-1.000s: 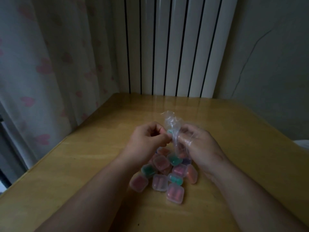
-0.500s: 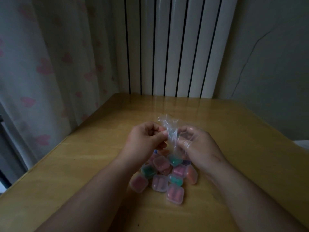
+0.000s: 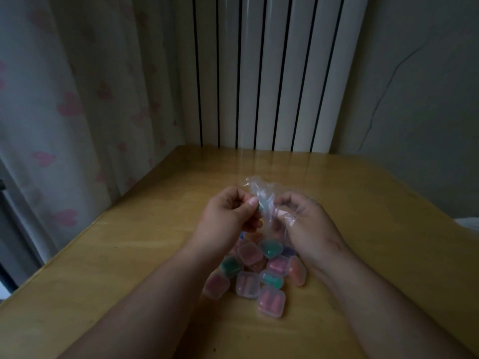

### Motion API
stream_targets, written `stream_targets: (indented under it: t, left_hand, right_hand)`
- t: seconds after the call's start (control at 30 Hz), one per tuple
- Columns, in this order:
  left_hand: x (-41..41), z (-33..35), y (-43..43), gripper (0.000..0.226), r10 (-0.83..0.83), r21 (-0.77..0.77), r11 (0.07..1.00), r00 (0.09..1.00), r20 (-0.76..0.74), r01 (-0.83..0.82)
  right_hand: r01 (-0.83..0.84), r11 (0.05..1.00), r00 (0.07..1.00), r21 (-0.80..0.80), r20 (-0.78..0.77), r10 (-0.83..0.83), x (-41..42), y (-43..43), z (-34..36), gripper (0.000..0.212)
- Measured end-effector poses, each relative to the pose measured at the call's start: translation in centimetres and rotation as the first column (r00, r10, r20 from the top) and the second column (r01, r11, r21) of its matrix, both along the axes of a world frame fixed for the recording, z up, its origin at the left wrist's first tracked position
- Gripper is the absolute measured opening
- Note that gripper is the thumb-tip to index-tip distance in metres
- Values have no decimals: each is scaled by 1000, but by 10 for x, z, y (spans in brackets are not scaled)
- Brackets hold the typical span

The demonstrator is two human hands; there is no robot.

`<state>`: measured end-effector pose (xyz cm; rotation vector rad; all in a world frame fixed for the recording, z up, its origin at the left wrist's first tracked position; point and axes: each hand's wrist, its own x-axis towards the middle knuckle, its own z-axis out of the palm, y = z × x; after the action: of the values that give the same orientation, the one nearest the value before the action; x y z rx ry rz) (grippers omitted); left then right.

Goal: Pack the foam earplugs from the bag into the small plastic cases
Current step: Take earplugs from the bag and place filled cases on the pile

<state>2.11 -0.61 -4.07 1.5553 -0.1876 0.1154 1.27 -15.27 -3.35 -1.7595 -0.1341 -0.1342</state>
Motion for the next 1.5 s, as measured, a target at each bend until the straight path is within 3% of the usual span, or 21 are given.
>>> stream_targets:
  t: [0.2,0.33,0.43,0.57,0.67,0.77,0.83,0.9,1.0,1.07,1.17,1.23,1.5]
  left_hand:
    - [-3,1,-4,16,-14,-62,998,999,-40,12]
    - [-5,3,-6,17,-52,-167,985,994,-100,34]
    - [-4,7,-5,15,-53,-263,965,988,-144,14]
    - [-2,6,-3,15,87,-218,968,982,-169,-124]
    - [0,7,0,13,205,-218,945,961,-185,-244]
    - [1,10,6,7,275,-198,927,937,-216,-317]
    - [3,9,10,27,322,-81,938,935,-148,-336]
    - [0,10,12,45,339,161,926,940,41,-341]
    - [-7,11,11,44,215,472,780,884,415,-411]
    - [-8,10,10,38,63,571,701,834,548,-428]
    - [-4,6,10,29,-72,663,617,809,584,-424]
    - [-2,4,9,30,-70,734,528,839,540,-428]
    - [5,4,17,23,290,668,440,799,527,-600]
  right_hand:
    - [-15,996,999,92,-31,18,1,2,0,33]
    - [-10,990,998,141,-56,18,0,3,0,17]
    - [5,963,997,271,-78,17,1,2,3,29]
    - [-9,958,996,287,-79,34,-1,0,4,38]
    - [6,895,991,445,-120,53,-3,-3,11,24]
    - [-6,867,982,499,-161,99,-7,-6,18,18]
    - [-15,863,976,505,-181,123,-8,-7,17,19]
    - [8,866,977,500,-189,100,-8,-7,17,17]
    - [16,889,980,458,-183,76,-8,-5,18,15]
    - [11,894,980,447,-182,79,-8,-5,18,17]
    - [13,892,978,452,-192,83,-9,-4,19,17]
    - [12,888,977,460,-194,87,-9,-3,19,18]
    - [115,891,982,439,-184,-36,-4,-6,15,12]
